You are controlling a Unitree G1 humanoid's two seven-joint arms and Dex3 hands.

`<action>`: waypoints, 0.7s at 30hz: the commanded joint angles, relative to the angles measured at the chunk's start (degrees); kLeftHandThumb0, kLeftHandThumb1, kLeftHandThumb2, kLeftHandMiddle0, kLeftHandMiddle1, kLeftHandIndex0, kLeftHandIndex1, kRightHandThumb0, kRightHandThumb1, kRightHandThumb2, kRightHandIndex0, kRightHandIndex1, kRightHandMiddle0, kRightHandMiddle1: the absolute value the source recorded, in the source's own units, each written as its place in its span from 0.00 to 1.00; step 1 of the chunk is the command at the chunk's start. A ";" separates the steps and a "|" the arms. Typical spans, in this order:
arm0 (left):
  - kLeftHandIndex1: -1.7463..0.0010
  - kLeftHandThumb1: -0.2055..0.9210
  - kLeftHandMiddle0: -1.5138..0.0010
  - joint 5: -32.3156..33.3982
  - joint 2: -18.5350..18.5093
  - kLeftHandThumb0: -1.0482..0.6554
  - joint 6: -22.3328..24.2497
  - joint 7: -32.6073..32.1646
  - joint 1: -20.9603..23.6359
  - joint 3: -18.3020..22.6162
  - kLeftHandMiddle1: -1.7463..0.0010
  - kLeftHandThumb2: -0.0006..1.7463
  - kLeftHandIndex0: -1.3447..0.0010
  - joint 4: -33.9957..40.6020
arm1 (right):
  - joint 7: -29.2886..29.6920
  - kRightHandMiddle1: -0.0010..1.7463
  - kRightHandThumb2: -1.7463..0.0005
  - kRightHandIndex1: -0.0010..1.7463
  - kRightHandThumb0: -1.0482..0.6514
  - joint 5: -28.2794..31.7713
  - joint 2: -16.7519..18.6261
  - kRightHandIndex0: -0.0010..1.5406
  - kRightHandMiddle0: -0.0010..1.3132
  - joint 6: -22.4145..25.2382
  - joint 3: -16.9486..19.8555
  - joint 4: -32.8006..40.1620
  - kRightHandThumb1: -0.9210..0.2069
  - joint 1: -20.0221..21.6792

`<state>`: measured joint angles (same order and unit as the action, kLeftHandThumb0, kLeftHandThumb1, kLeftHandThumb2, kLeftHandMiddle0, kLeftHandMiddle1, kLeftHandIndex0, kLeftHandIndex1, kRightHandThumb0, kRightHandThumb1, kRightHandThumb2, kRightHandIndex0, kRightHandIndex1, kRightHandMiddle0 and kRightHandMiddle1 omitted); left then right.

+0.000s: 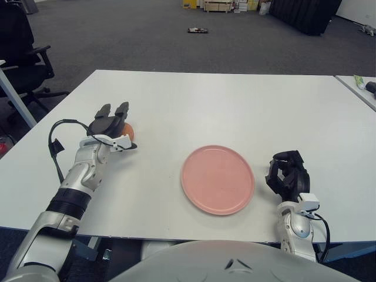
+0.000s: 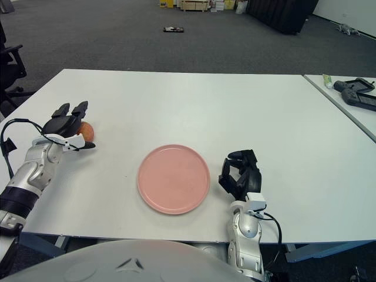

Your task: Put the apple into the plate.

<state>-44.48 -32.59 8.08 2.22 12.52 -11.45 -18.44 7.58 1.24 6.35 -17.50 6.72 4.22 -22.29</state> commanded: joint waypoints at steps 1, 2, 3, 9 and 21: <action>1.00 0.76 1.00 0.17 0.59 0.00 -0.12 -1.93 3.37 -1.02 1.00 0.15 1.00 -5.20 | 0.23 1.00 0.48 1.00 0.39 0.23 0.27 0.50 0.28 -1.04 0.09 -0.45 0.25 1.01; 1.00 0.76 1.00 0.21 0.79 0.00 -0.38 -2.48 3.87 -1.27 1.00 0.15 1.00 -6.84 | 0.21 1.00 0.48 1.00 0.39 0.31 0.30 0.50 0.28 -1.01 0.10 -0.45 0.25 1.01; 1.00 0.77 1.00 0.28 1.04 0.00 -0.81 -3.19 4.52 -1.60 1.00 0.15 1.00 -9.09 | 0.18 1.00 0.48 1.00 0.39 0.43 0.33 0.50 0.28 -1.00 0.12 -0.44 0.25 1.02; 1.00 0.79 1.00 0.90 1.68 0.00 -1.88 -5.19 6.97 -2.98 1.00 0.15 1.00 -16.05 | 0.27 1.00 0.48 1.00 0.39 0.59 0.45 0.51 0.28 -0.38 0.16 -0.10 0.25 0.88; 1.00 0.83 1.00 1.85 2.82 0.02 -1.70 -4.81 10.17 -5.81 1.00 0.16 1.00 -22.91 | 0.47 1.00 0.49 1.00 0.39 0.61 0.50 0.50 0.27 -0.14 0.28 0.19 0.23 0.87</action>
<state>-43.16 -30.98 6.30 -2.86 21.42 -15.97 -38.06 7.87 1.35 6.49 -17.59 6.94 4.15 -22.22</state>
